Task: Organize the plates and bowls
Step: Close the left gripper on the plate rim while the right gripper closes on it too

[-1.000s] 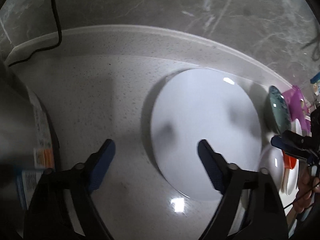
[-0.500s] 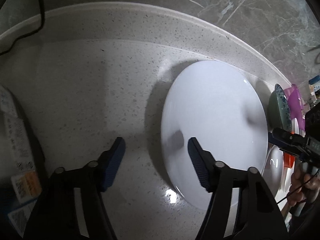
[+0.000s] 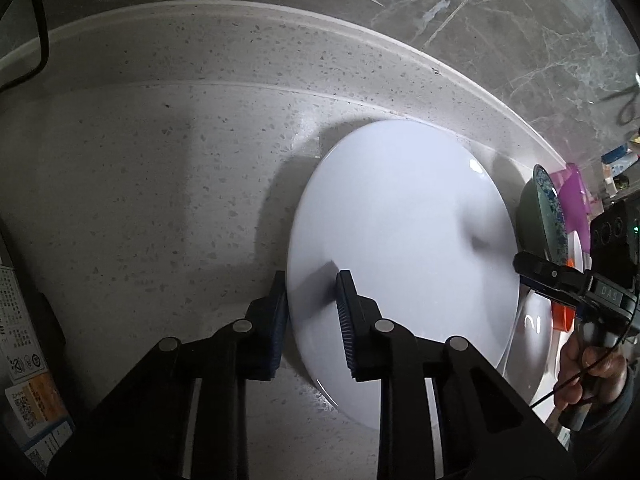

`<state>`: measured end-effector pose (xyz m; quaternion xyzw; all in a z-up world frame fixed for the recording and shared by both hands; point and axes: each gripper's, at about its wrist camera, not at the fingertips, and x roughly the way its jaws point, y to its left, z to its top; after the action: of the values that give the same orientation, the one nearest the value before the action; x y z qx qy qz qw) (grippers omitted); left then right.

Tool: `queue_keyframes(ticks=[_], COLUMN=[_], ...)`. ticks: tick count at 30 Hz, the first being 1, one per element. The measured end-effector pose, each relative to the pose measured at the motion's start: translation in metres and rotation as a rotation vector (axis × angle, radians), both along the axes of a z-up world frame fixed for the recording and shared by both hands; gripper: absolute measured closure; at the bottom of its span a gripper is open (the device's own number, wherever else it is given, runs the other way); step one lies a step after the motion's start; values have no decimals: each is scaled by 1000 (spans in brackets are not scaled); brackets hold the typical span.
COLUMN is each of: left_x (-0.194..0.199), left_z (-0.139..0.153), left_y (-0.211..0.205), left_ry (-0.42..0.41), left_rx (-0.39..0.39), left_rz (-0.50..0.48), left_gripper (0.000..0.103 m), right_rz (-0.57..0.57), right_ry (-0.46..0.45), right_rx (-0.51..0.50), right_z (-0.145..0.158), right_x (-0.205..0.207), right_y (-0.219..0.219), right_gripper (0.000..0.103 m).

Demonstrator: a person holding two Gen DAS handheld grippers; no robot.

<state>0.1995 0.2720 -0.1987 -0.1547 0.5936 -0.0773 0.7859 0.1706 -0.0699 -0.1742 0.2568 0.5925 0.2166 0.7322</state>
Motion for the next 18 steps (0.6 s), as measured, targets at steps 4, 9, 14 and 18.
queue_keyframes(ticks=[4, 9, 14, 18], left_x=[-20, -28, -27, -29], left_z=[6, 7, 5, 5], left_y=[-1, -17, -24, -29], left_ry=[-9, -25, -36, -45], left_rx=[-6, 16, 28, 44], left_rz=[0, -13, -17, -21], left_gripper=[81, 81, 81, 81], right_rz=[44, 25, 30, 25], right_ry=[10, 25, 16, 5], right_rx=[-16, -69, -77, -80], right_z=[0, -6, -7, -7], right_x=[1, 2, 2, 1], right_y=[8, 4, 2, 6], right_gripper=[53, 84, 88, 88])
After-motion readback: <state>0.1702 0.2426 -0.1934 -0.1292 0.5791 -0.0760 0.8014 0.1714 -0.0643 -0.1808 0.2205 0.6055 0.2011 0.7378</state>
